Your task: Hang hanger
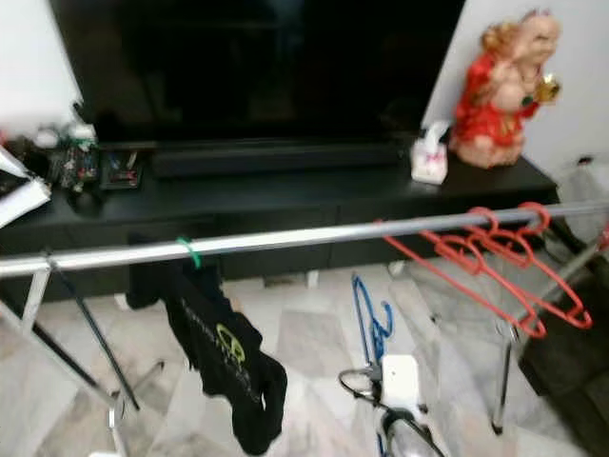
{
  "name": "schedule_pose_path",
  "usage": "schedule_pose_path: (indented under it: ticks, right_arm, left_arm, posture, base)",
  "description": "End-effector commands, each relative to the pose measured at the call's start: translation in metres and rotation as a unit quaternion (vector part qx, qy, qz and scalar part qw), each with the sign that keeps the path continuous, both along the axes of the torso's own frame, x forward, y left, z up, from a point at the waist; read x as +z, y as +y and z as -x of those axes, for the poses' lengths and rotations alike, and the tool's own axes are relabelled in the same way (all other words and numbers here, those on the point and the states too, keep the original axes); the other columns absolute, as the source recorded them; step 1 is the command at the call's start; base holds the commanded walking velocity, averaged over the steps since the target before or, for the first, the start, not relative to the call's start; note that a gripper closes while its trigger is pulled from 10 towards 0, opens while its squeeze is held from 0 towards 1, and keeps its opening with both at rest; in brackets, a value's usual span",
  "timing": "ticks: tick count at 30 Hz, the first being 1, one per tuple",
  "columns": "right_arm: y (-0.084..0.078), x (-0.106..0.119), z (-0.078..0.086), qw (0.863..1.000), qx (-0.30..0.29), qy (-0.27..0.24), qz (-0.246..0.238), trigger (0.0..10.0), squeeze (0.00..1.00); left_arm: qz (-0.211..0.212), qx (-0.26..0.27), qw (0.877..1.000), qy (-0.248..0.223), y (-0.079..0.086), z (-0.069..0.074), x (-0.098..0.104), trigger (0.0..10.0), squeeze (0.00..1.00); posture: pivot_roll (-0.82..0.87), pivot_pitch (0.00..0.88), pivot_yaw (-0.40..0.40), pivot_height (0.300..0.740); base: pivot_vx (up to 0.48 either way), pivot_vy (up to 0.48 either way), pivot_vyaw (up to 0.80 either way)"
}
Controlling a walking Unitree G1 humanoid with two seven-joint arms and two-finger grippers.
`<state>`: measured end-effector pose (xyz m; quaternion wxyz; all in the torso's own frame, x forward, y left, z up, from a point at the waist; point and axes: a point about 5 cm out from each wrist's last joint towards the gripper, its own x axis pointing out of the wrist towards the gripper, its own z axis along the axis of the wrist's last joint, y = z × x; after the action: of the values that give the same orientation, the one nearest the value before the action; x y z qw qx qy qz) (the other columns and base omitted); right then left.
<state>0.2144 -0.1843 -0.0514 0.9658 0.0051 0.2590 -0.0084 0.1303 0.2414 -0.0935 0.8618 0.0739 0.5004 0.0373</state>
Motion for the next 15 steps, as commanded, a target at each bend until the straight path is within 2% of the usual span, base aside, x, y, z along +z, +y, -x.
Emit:
schedule_pose_path:
  ticks: [1, 4, 15]
  right_arm:
    - [-0.011, 0.002, 0.001, 1.000, -0.015, -0.008, 0.017, 10.0, 0.00]
    - [-0.012, 0.005, -0.001, 0.999, -0.022, -0.018, 0.019, 10.0, 0.00]
    - [-0.012, 0.031, -0.029, 0.994, -0.022, -0.101, 0.045, 10.0, 0.00]
  left_arm:
    - [-0.001, -0.008, 1.000, 0.024, -0.004, 0.012, -0.005, 10.0, 0.00]
    - [-0.001, -0.006, 1.000, 0.025, -0.004, 0.012, -0.005, 10.0, 0.00]
    - [-0.005, -0.002, 1.000, 0.024, -0.003, 0.011, -0.005, 10.0, 0.00]
  posture:
    - [-0.07, 0.000, -0.043, 0.740]
    - [-0.07, 0.000, -0.042, 0.740]
    - [-0.08, 0.000, -0.040, 0.740]
  base:
    - [0.000, 0.000, 0.00]
    - [0.000, 0.000, 0.00]
    - [0.000, 0.000, 0.00]
